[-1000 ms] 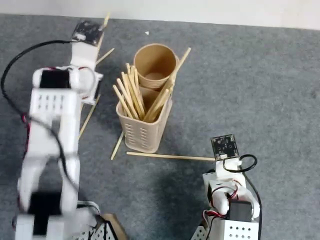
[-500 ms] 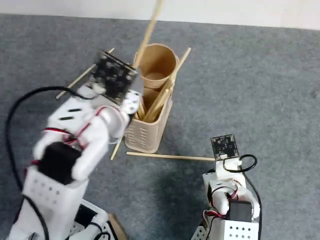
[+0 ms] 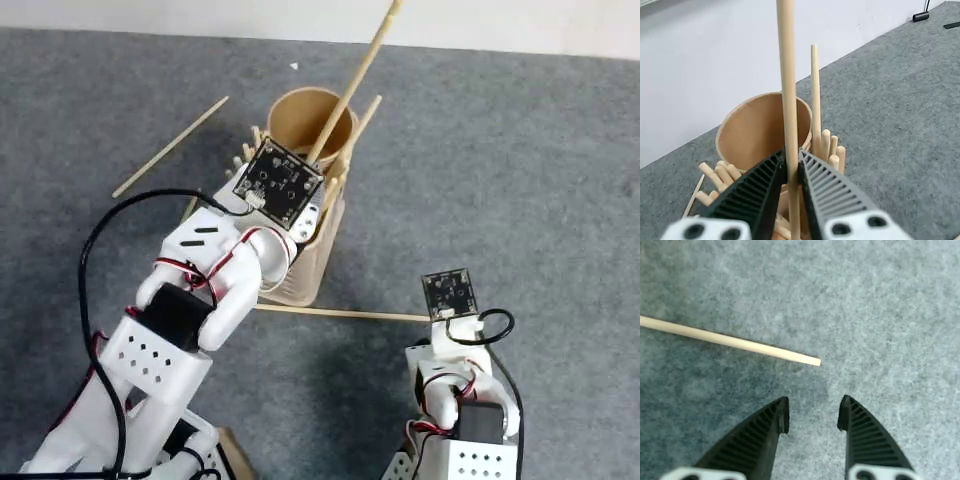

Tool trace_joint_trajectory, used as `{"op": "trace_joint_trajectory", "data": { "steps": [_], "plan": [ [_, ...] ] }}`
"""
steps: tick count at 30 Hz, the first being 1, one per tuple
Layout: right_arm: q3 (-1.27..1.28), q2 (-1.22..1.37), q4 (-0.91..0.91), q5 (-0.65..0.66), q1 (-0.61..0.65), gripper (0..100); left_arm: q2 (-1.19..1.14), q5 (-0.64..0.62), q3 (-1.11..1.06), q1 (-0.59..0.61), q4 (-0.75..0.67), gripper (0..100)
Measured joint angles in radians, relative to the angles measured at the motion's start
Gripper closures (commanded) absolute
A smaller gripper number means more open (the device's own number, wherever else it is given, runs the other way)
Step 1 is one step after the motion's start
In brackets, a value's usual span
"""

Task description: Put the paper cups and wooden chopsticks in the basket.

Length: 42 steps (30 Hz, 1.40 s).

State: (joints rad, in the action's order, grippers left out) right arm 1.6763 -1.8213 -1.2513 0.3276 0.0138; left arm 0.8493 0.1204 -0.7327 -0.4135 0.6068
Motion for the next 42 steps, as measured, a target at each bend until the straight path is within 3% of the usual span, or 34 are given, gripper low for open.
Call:
{"op": "trace_joint_trajectory", "data": {
  "steps": [7, 13, 16, 20, 24, 28, 35, 42],
  "plan": [
    [0.000, 0.000, 0.000, 0.000, 0.000, 82.9, 0.000, 0.000, 0.005, -0.002, -0.003, 86],
    [0.000, 0.000, 0.000, 0.000, 0.000, 82.9, 0.000, 0.000, 0.140, 0.049, 0.041, 86],
    [0.000, 0.000, 0.000, 0.000, 0.000, 82.9, 0.000, 0.000, 0.273, 0.180, 0.143, 86],
    [0.000, 0.000, 0.000, 0.000, 0.000, 82.9, 0.005, -0.063, 0.439, 0.440, 0.288, 86],
    [0.000, 0.000, 0.000, 0.000, 0.000, 82.9, 0.011, -0.115, 0.466, 0.677, 0.388, 86],
    [0.000, 0.000, 0.000, 0.000, 0.000, 82.9, 0.011, -0.084, 0.334, 0.741, 0.493, 86],
    [0.000, 0.000, 0.000, 0.000, 0.000, 82.9, 0.009, 0.190, -0.061, 0.713, 0.526, 86],
    [0.000, 0.000, 0.000, 0.000, 0.000, 82.9, -0.026, 0.285, -0.150, 0.707, 0.523, 86]
  ]
}}
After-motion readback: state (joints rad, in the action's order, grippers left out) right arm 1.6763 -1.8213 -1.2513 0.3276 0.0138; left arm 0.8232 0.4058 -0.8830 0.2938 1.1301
